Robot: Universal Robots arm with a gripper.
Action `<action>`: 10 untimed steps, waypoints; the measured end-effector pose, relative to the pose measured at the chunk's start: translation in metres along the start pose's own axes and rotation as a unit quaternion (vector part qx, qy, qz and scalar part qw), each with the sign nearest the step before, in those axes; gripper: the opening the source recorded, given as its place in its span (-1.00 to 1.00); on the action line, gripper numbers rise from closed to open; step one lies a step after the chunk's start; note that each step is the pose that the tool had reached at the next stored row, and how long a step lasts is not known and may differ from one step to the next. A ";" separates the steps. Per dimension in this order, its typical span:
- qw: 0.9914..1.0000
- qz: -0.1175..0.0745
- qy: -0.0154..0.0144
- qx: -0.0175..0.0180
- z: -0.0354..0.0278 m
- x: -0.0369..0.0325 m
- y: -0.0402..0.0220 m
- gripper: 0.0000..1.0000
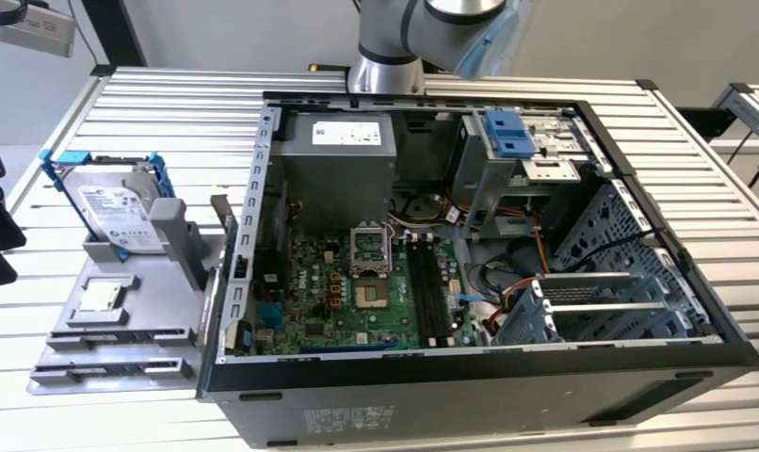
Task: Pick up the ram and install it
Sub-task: 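Pick up the ram and move it above insertion slot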
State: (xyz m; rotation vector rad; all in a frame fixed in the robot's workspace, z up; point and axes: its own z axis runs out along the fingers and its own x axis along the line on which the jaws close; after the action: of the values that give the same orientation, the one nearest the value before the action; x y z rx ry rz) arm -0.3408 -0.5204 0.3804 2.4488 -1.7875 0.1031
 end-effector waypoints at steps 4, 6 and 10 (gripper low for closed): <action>1.000 -0.003 0.000 0.000 0.0000 0.0000 0.0000 1.00; 1.000 -0.004 0.000 0.000 0.0000 0.0000 0.0000 1.00; 1.000 -0.006 0.000 0.001 0.0000 0.0000 0.0000 1.00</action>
State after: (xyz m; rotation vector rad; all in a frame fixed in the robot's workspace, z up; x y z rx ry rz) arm -0.3408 -0.5204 0.3803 2.4598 -1.7730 0.1041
